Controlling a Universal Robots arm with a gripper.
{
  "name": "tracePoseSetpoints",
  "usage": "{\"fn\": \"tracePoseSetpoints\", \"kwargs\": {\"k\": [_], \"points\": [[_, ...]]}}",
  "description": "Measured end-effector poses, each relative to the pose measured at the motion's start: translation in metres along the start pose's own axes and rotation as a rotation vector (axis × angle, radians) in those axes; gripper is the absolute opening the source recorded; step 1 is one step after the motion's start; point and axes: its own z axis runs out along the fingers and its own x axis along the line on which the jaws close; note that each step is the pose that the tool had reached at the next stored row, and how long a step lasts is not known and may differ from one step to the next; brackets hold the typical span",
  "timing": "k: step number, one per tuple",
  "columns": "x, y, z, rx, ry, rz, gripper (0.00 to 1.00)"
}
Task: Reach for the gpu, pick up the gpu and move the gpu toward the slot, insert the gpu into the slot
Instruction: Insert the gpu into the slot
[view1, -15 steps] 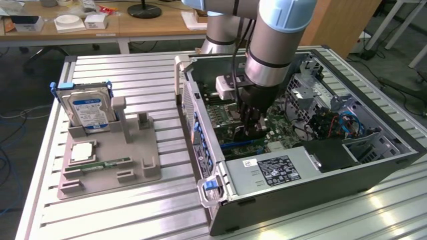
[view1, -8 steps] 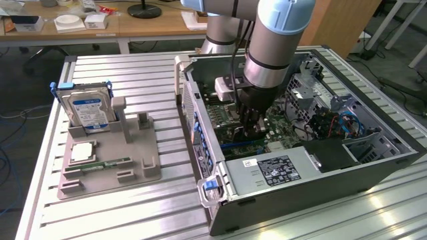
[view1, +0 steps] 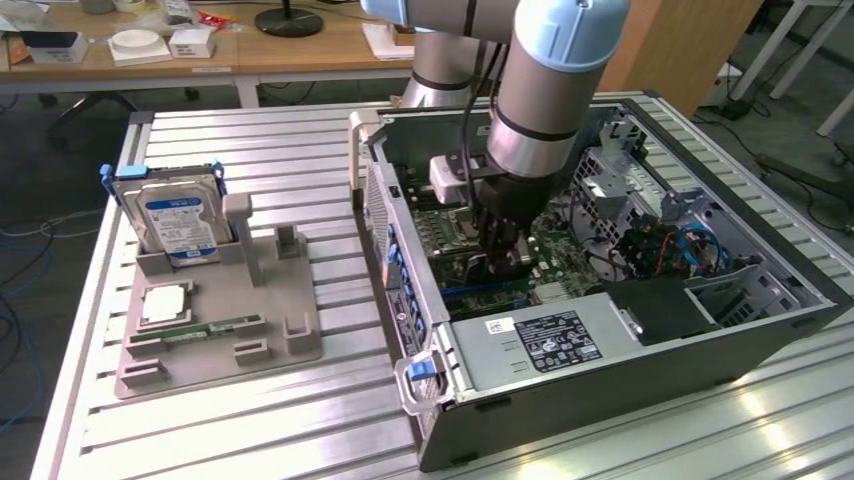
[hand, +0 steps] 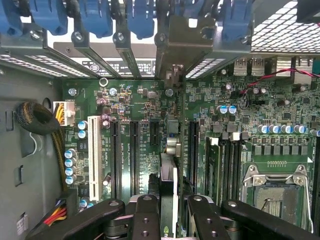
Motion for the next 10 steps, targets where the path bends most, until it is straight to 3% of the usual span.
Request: {"fn": "tracePoseSetpoints", "kwargs": {"k": [10], "points": [[0.0000, 0.0000, 0.0006, 0.0000, -0.0001, 0.000, 0.26]]}}
